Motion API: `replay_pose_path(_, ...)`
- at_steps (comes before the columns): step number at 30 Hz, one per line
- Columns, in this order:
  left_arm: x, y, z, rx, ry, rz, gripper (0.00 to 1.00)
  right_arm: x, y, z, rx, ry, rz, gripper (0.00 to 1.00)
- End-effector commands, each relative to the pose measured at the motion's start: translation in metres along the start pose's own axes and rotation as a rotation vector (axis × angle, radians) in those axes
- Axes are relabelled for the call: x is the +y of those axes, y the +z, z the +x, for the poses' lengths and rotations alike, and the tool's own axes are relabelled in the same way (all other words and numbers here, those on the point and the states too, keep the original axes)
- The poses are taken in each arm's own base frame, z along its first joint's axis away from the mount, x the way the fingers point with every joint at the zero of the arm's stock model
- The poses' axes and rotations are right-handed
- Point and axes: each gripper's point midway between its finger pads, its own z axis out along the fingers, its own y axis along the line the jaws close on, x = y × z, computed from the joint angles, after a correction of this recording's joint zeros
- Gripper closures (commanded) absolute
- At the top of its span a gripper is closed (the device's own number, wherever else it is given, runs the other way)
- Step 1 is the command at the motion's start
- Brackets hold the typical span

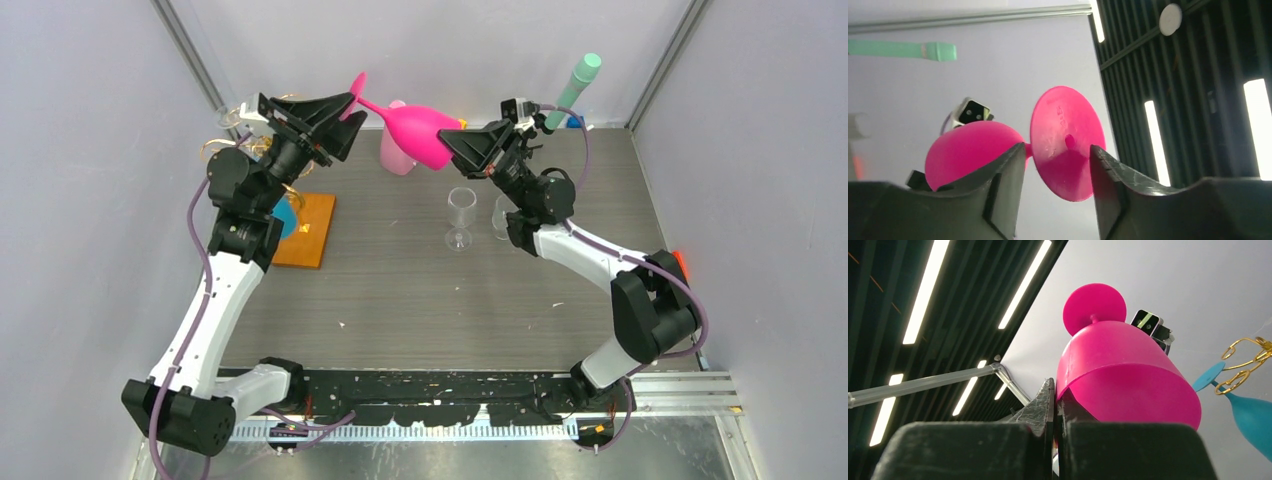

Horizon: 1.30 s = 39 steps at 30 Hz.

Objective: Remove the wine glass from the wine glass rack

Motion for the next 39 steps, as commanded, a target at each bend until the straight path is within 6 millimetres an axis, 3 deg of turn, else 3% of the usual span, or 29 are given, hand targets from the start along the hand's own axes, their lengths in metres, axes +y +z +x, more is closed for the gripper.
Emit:
replay_pose_path(1, -0.031, -0.009, 0.016, 0.027, 0.192, 0.088, 0.39, 0.011, 0.005, 0.005, 0.02, -0.056, -0.017, 0.99)
replay_pose_path(4, -0.037, -0.016, 0.024, 0.043, 0.325, 0.11, 0.23, 0.006, 0.005, 0.001, 0.005, -0.084, 0.02, 1.0)
replay_pose_path(7, -0.025, -0.025, 0.035, 0.104, 0.512, 0.086, 0.13, -0.006, 0.003, -0.008, -0.023, -0.129, 0.109, 1.0)
replay_pose_path(9, -0.007, -0.033, 0.041, 0.165, 0.626, 0.038, 0.11, -0.018, -0.001, -0.014, -0.04, -0.167, 0.187, 1.0)
replay_pose_path(10, 0.005, -0.038, 0.044, 0.202, 0.676, 0.007, 0.1, -0.014, -0.001, -0.015, -0.043, -0.187, 0.202, 1.0)
replay_pose_path(11, 0.015, -0.043, 0.046, 0.239, 0.734, -0.018, 0.1, -0.027, -0.006, -0.016, -0.035, -0.219, 0.275, 1.0)
replay_pose_path(12, 0.025, -0.048, 0.049, 0.28, 0.787, -0.041, 0.1, -0.018, -0.003, -0.014, -0.021, -0.249, 0.282, 1.0)
replay_pose_path(14, 0.051, -0.062, 0.055, 0.383, 0.849, -0.113, 0.09, -0.043, -0.016, -0.012, 0.025, -0.311, 0.454, 1.0)
replay_pose_path(19, 0.076, -0.083, 0.054, 0.469, 0.996, -0.18, 0.09, -0.062, -0.052, 0.004, 0.183, -0.405, 0.685, 1.0)
replay_pose_path(21, 0.078, -0.085, 0.046, 0.434, 1.055, -0.211, 0.09, -0.067, -0.066, 0.017, 0.294, -0.42, 0.743, 1.0)
replay_pose_path(22, 0.077, -0.085, 0.041, 0.407, 1.084, -0.222, 0.09, -0.079, -0.087, 0.025, 0.36, -0.406, 0.829, 1.0)
replay_pose_path(23, 0.075, -0.086, 0.037, 0.38, 1.126, -0.226, 0.08, -0.079, -0.091, 0.029, 0.398, -0.405, 0.856, 1.0)
replay_pose_path(24, 0.074, -0.087, 0.032, 0.354, 1.16, -0.234, 0.08, -0.089, -0.115, 0.038, 0.472, -0.388, 0.943, 1.0)
replay_pose_path(25, 0.072, -0.088, 0.027, 0.328, 1.196, -0.246, 0.08, -0.088, -0.118, 0.039, 0.502, -0.391, 0.968, 1.0)
replay_pose_path(26, 0.07, -0.089, 0.018, 0.283, 1.231, -0.274, 0.08, -0.092, -0.139, 0.048, 0.573, -0.372, 1.04, 1.0)
replay_pose_path(30, 0.064, -0.099, -0.018, 0.104, 1.34, -0.408, 0.07, -0.091, -0.177, 0.055, 0.682, -0.375, 1.208, 1.0)
replay_pose_path(34, 0.057, -0.117, -0.049, -0.074, 1.408, -0.522, 0.06, -0.089, -0.213, 0.04, 0.68, -0.426, 1.425, 1.0)
replay_pose_path(39, 0.049, -0.134, -0.067, -0.206, 1.45, -0.585, 0.04, -0.082, -0.267, 0.003, 0.613, -0.534, 1.786, 1.0)
